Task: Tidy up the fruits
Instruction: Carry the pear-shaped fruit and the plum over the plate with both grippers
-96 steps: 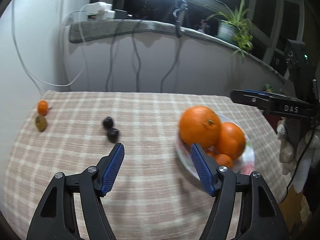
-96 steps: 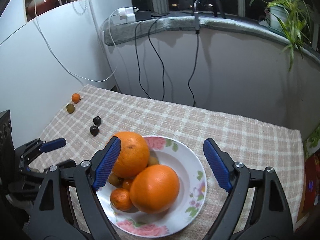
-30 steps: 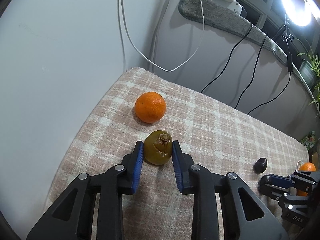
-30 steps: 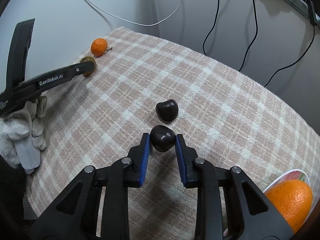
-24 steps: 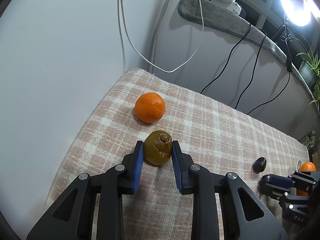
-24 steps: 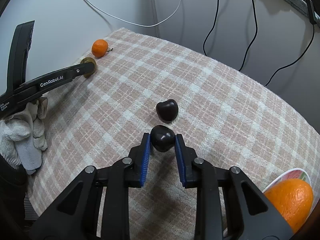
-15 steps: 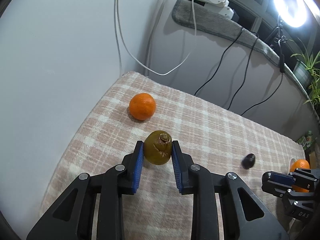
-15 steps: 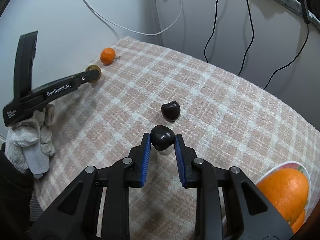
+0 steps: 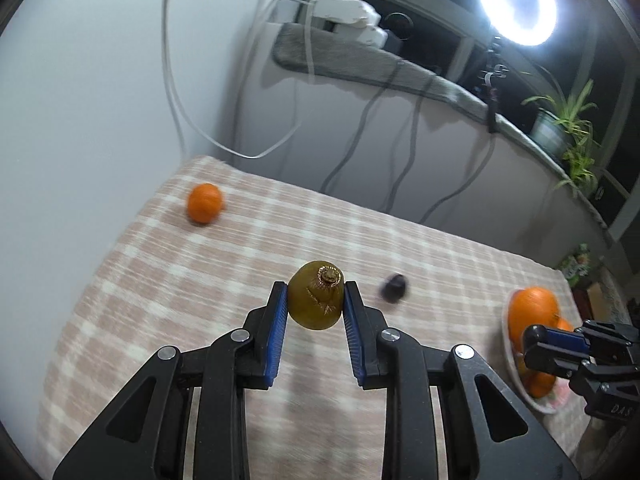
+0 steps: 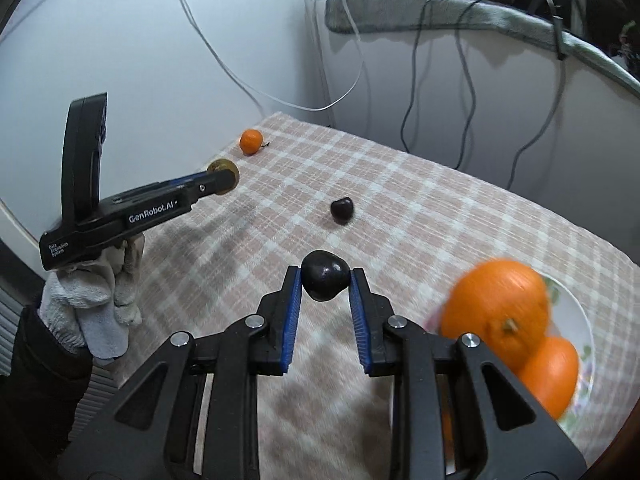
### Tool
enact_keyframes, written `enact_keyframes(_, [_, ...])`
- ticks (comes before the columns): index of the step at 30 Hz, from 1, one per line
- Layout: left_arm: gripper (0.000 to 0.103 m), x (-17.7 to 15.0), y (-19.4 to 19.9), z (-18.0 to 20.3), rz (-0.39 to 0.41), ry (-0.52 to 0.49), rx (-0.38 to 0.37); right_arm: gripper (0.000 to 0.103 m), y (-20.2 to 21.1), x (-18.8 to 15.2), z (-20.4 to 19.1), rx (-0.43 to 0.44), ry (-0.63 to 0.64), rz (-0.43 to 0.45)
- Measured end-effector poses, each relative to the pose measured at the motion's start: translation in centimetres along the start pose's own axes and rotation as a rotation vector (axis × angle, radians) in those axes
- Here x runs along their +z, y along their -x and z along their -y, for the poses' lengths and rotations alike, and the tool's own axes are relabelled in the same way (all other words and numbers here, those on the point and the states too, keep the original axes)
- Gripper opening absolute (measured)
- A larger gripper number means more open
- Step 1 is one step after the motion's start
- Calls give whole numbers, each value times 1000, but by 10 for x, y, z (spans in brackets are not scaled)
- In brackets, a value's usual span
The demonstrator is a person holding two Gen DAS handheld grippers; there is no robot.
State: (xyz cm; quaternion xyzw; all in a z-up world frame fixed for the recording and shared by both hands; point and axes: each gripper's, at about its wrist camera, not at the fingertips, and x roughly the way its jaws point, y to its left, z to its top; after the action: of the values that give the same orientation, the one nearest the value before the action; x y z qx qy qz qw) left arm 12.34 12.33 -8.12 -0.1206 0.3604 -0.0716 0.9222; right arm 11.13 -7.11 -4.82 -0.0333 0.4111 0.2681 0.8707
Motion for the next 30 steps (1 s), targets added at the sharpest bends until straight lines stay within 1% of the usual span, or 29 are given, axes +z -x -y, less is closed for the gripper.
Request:
enact_keyframes(9, [26, -16, 19, 50, 1, -43, -103, 25, 52, -33, 37, -61, -58, 63])
enact_keyframes(17, [26, -32, 22, 96, -27, -107, -180, 25, 86, -56, 83, -134, -141, 93])
enact_keyframes(24, [26, -47, 19, 130, -61, -158, -229, 25, 97, -63, 116, -175, -191, 109])
enact_keyframes(30, [26, -59, 15, 155, -89, -199, -257, 25, 94, -62, 137, -193, -204, 104])
